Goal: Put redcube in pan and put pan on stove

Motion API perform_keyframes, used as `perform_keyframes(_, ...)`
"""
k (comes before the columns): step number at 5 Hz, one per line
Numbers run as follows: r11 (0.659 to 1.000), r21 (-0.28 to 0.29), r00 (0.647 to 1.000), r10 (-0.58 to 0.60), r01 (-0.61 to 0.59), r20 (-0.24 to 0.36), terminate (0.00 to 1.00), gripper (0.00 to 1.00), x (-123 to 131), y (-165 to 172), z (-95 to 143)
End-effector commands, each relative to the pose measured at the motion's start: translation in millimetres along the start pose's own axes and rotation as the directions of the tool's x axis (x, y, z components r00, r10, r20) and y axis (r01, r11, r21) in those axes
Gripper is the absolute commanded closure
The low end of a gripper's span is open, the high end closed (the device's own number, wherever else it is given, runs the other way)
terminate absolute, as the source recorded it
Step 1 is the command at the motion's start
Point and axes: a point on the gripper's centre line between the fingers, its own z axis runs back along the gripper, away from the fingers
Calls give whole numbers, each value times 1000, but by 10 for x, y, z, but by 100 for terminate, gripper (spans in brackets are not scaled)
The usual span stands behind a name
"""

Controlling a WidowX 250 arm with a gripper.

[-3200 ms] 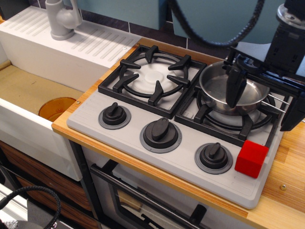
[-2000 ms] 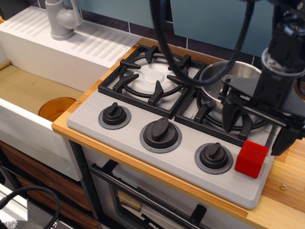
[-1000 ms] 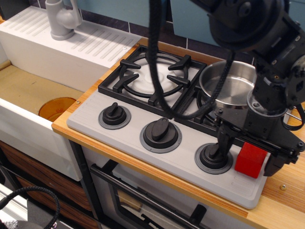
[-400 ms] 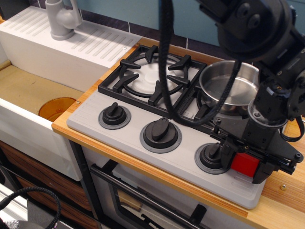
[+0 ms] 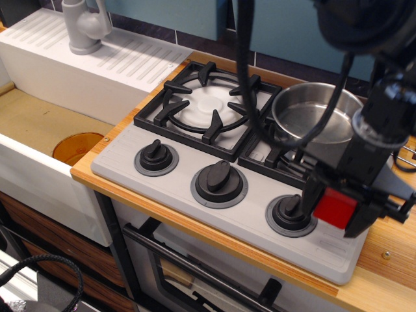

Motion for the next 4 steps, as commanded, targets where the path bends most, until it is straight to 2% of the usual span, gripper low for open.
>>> perform_keyframes(1,999,-16,999,-28,28,31,0,100,176,107,671)
perform_keyframes(2,998,-10,998,-64,65,24,0,100,349,255,759)
perform_keyframes(4,994,-16,993,-111,112,46,0,100,790,441,643)
